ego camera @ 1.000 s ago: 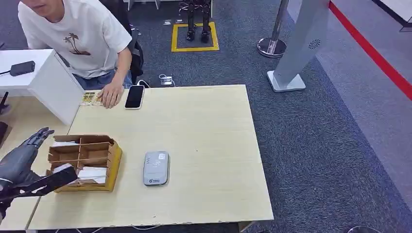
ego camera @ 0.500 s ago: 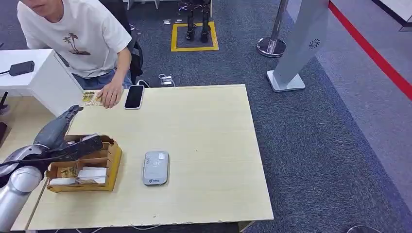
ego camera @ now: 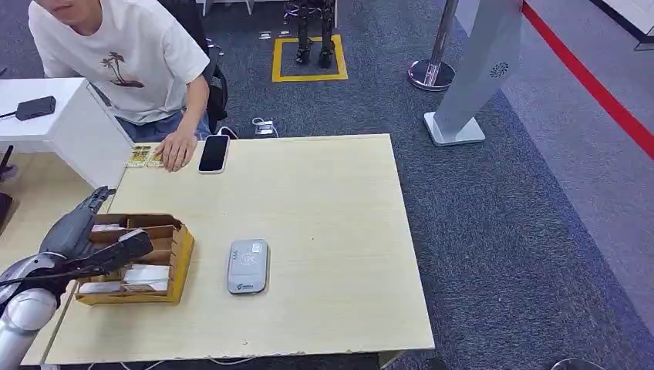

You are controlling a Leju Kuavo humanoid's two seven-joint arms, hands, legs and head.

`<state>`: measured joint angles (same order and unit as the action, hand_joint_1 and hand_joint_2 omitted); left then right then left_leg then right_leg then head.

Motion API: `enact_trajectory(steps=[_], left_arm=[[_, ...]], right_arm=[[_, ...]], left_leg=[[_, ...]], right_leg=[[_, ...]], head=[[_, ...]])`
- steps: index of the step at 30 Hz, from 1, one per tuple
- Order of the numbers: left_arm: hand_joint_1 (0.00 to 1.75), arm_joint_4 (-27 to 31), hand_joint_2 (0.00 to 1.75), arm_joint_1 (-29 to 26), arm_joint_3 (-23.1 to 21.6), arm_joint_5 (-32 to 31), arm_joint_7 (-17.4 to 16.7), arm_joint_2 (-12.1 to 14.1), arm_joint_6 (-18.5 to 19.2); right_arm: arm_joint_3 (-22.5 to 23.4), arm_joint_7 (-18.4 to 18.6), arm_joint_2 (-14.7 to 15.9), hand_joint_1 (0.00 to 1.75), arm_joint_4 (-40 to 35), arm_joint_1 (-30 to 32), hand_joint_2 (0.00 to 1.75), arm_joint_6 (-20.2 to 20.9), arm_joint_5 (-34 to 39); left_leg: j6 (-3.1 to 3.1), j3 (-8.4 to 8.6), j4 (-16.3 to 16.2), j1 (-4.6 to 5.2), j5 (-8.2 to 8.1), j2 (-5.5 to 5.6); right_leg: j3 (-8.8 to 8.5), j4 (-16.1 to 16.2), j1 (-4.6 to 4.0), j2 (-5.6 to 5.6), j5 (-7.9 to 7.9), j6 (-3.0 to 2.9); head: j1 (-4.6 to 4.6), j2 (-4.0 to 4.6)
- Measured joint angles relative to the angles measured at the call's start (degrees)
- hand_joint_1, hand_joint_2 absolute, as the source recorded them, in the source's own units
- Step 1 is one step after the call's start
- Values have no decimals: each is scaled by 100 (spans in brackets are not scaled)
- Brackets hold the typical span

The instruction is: Pass the card to the sensor for recognition and then transmit it.

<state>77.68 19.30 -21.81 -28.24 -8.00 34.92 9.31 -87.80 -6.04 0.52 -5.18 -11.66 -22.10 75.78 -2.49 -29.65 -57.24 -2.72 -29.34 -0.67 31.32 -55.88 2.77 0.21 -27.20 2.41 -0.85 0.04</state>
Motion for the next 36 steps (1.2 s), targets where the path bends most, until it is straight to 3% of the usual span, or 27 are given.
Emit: enact_trajectory(steps=[4,6,9,16,21,27,31,36], left_arm=[[0,360,175,-407,260,-91,-37,83,-74],[0,596,175,-593,393,-224,-44,101,-216],[0,1149,175,-994,636,-713,50,31,-790],[0,2068,175,-1806,896,-1558,439,-711,-1884],[0,2099,175,-1873,894,-1670,597,-1212,-2066],[0,2099,175,-1872,894,-1676,638,-1436,-2094],[0,2103,175,-1869,894,-1504,973,-1665,-2468],[0,2140,175,-2061,892,-1434,1062,-1967,-2601]], right_arm=[[-83,468,4,0,2,53,0,4,-132],[-83,519,11,0,2,146,0,-2,-29],[-61,413,15,0,2,318,0,28,179],[-33,374,-68,0,0,417,0,90,194],[-33,300,-111,0,0,419,0,76,220],[-33,285,-122,0,0,424,0,74,222],[-33,234,-142,0,0,435,0,46,275],[-33,361,-160,0,2,482,0,-18,354]], left_leg=[[0,-1,0,0,-1,-2],[0,-5,0,1,-1,5],[2,-9,0,1,-3,2],[9,-7,-1,9,-7,3],[7,-4,-1,7,-4,3],[9,-5,-1,7,-2,3],[10,-7,-2,10,-2,4],[10,-6,-2,9,-6,2]], right_leg=[[5,1,0,2,-1,0],[5,1,1,-6,-1,1],[5,3,1,-3,-1,1],[4,7,7,-9,-1,2],[3,6,6,-8,2,4],[2,6,6,-7,3,6],[2,7,8,-9,3,7],[3,7,9,-7,3,7]], head=[[2,0],[2,0],[2,0],[4,0],[4,0],[2,0],[2,0],[0,0]])
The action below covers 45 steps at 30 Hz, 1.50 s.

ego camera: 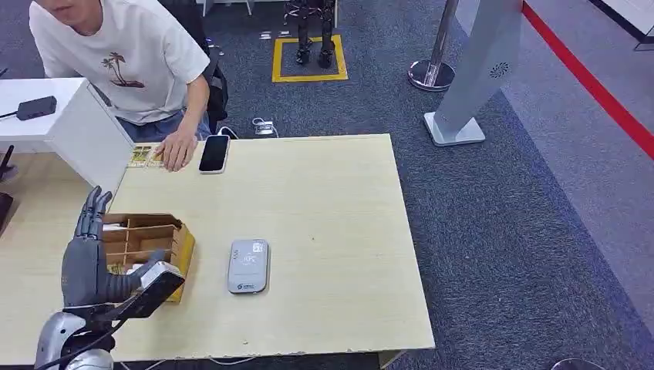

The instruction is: Pass the card to the sensor for recognition and then transmit it.

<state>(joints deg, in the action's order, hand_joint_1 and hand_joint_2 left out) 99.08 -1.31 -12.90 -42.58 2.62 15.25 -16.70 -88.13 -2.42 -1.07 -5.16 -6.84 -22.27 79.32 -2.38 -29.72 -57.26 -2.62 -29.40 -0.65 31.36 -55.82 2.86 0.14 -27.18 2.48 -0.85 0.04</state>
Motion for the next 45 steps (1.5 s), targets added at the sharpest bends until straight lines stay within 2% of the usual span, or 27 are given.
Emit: enact_trajectory(steps=[3,5,8,12,18,20,24,25,29,33,35,39,45], left_arm=[[0,20,175,-289,-2,-88,22,-168,-197],[0,81,175,-513,-2,-24,215,-330,-541],[0,118,175,-807,-2,591,764,-651,-1115],[0,116,175,-1058,-2,1525,1446,-1070,-1501],[0,39,175,-1133,0,2370,1830,-1436,-1510],[0,-63,175,-1141,2,2740,1881,-1510,-1415],[0,-263,175,-1149,11,2885,1923,-1573,-1333],[0,-315,175,-1158,11,2826,1853,-1576,-1324],[0,-569,175,-1292,13,2121,967,-1481,-1224],[0,-678,175,-1482,37,917,25,-1149,-1012],[0,-678,175,-1561,118,438,-288,-935,-768],[0,-557,175,-1716,350,-488,-754,-515,-289],[0,-319,175,-1730,725,-1034,-977,59,230]], right_arm=[[2,98,-13,0,9,56,0,-18,96],[2,155,-31,0,26,94,0,-46,118],[0,190,-57,0,53,130,0,-103,164],[0,56,-79,0,63,137,0,-140,155],[-22,-166,-83,0,63,123,0,-186,72],[-48,-151,-83,0,63,119,0,-188,42],[-81,-13,-83,0,63,122,0,-186,2],[-85,9,-83,0,63,124,0,-184,-11],[-103,142,-83,0,63,132,0,-159,-72],[-105,227,-81,0,74,141,0,-52,-256],[-105,264,-70,0,79,142,0,-37,-300],[-105,269,-37,0,90,136,0,30,-359],[-105,159,-24,0,87,103,0,72,-321]], left_leg=[[0,-1,1,-1,0,0],[0,-2,2,-1,-1,0],[4,-3,1,1,-4,0],[6,-4,0,2,-5,1],[6,-1,0,1,-3,2],[7,-1,0,0,-2,3],[7,-2,0,1,-3,3],[7,-3,1,1,-3,2],[7,-2,1,1,-5,0],[7,-2,1,0,-5,1],[6,-2,2,-2,-4,1],[6,-3,2,-3,-2,1],[6,-1,2,-1,-1,3]], right_leg=[[2,0,-1,1,0,0],[2,0,-1,1,-2,0],[1,2,1,-1,-4,3],[-1,3,1,-2,-3,5],[-6,3,1,-4,-1,5],[-5,3,1,-5,-1,4],[-5,3,1,-5,-2,4],[-5,3,1,-4,-2,5],[-4,3,1,-2,-2,5],[-2,3,0,-3,-3,6],[-3,2,-1,-3,-3,6],[-4,1,-2,-3,-3,6],[-6,1,-1,-4,-3,6]], head=[[-2,0],[0,0],[0,0],[0,0],[0,0],[0,0],[0,0],[0,0],[0,0],[-2,0],[0,0],[2,0],[2,0]])
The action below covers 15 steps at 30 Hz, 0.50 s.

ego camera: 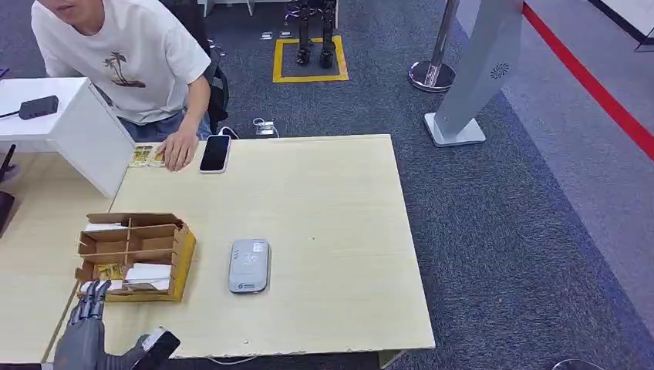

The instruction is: Pass the card to the sensor for recognition and then transmit it.

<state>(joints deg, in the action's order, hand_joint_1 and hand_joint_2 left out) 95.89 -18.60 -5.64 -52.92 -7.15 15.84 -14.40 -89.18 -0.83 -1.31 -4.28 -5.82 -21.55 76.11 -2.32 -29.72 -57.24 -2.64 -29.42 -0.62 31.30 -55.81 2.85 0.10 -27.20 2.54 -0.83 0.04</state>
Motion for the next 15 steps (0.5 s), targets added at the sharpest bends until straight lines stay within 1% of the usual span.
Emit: enact_trajectory(steps=[4,6,11,15], left_arm=[[0,118,175,264,134,-408,-9,464,497],[0,138,175,483,164,-513,7,644,717],[0,138,175,943,162,-653,63,947,996],[0,127,175,1423,134,-688,118,1181,1355]], right_arm=[[0,-98,-20,0,-37,-45,0,81,-33],[0,-83,-35,0,-59,-69,0,87,-131],[0,-76,-72,0,-90,-90,0,90,-155],[0,-54,-83,0,-114,-96,0,92,-125]], left_leg=[[-3,-2,0,-1,8,12],[-4,-2,0,-2,13,13],[-3,-2,0,-1,15,13],[-3,-4,-1,-1,16,15]], right_leg=[[-1,-1,-1,-8,1,-1],[-1,-2,-1,-9,3,-4],[0,-2,-1,-9,4,-4],[2,-2,-1,-10,5,-3]], head=[[-4,0],[-4,0],[-2,0],[-4,0]])
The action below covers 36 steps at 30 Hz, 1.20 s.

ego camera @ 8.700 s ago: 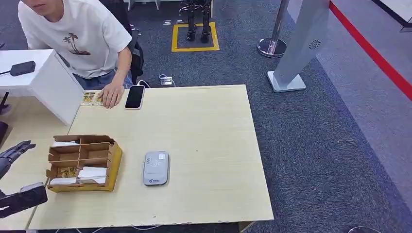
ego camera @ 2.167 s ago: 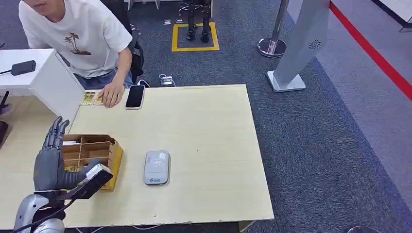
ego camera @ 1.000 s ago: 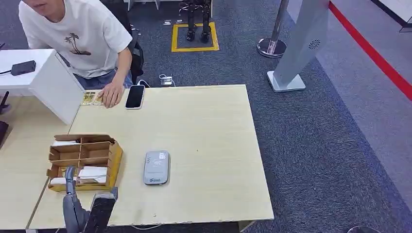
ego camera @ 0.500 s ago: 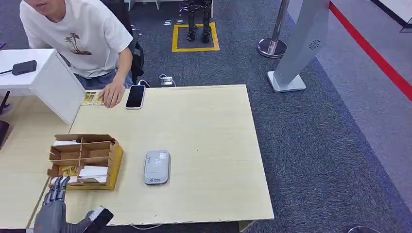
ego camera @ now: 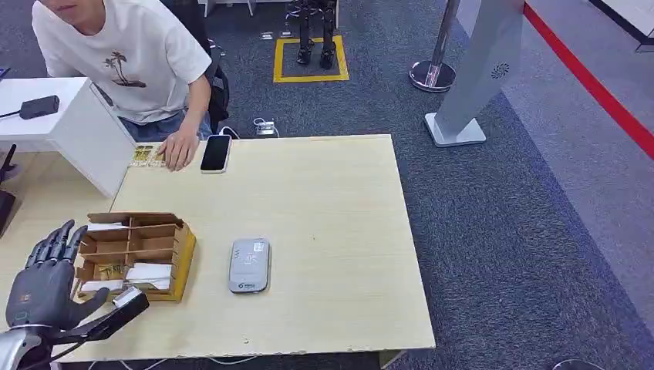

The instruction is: Pass the card to the sensor for recognition and then transmit it.

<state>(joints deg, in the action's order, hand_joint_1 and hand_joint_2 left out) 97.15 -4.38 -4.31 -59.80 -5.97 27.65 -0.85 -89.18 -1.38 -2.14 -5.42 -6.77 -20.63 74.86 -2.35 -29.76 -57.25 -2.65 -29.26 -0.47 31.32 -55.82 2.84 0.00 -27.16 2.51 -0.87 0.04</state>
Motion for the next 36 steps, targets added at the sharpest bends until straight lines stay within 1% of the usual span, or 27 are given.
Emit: enact_trajectory(steps=[6,10,15,17,19,22,25,28,30,32,33,36], left_arm=[[0,-260,175,892,-241,757,109,413,947],[0,-581,175,1532,-614,1511,127,840,1596],[0,-802,175,2211,-1130,2314,68,1370,2080],[0,-828,175,2418,-1281,2711,-53,1580,2275],[0,-833,175,2601,-1432,3067,-129,1830,2371],[0,-835,175,2720,-1541,3156,-208,2043,2306],[0,-833,175,2706,-1591,3196,-245,2170,2202],[0,-826,175,2572,-1609,3217,-306,2238,1817],[0,-798,175,2411,-1587,3097,-304,2216,1612],[0,-780,175,2225,-1517,2894,-278,2069,1318],[0,-769,175,2161,-1497,2832,-271,2039,1252],[0,-700,175,1901,-1381,2549,-219,1809,983]], right_arm=[[0,70,0,0,-7,-8,0,-20,20],[0,79,0,0,-6,-12,0,-37,17],[0,76,0,0,-4,-14,0,-46,-4],[0,79,0,0,-7,-15,0,-46,-48],[0,85,2,0,-4,-16,0,-46,-99],[0,94,2,0,-7,-20,0,-44,-114],[0,94,2,0,-7,-20,0,-44,-116],[0,98,0,0,-7,-21,0,-44,-114],[0,103,0,0,-7,-22,0,-44,-107],[0,114,0,0,-9,-22,0,-44,-98],[0,116,0,0,-11,-22,0,-44,-98],[-2,127,0,0,-13,-21,0,-44,-83]], left_leg=[[-3,2,0,-1,3,-1],[-4,1,0,-3,4,-3],[-4,0,0,-3,3,-7],[-4,-1,0,-4,3,-9],[-4,-2,0,-4,3,-13],[-5,-2,1,-4,3,-15],[-4,-4,1,-5,3,-16],[-4,-3,1,-3,3,-16],[-4,-2,1,-3,3,-16],[-4,-3,0,-1,3,-15],[-4,-4,0,-1,3,-15],[-4,-3,0,1,3,-18]], right_leg=[[1,0,-1,2,1,0],[4,-1,-3,6,4,-3],[5,-1,-3,10,5,-3],[7,-1,-4,12,4,-3],[10,-1,-4,16,4,-3],[10,-1,-4,17,4,-3],[11,-1,-4,17,4,-3],[11,-1,-3,18,4,-3],[11,-1,-3,17,4,-3],[11,-1,-1,16,4,-3],[10,-1,-2,16,4,-3],[11,-1,0,19,5,-3]], head=[[4,0],[4,0],[6,0],[7,0],[4,0],[2,0],[7,0],[2,0],[4,0],[4,0],[7,0],[7,0]])
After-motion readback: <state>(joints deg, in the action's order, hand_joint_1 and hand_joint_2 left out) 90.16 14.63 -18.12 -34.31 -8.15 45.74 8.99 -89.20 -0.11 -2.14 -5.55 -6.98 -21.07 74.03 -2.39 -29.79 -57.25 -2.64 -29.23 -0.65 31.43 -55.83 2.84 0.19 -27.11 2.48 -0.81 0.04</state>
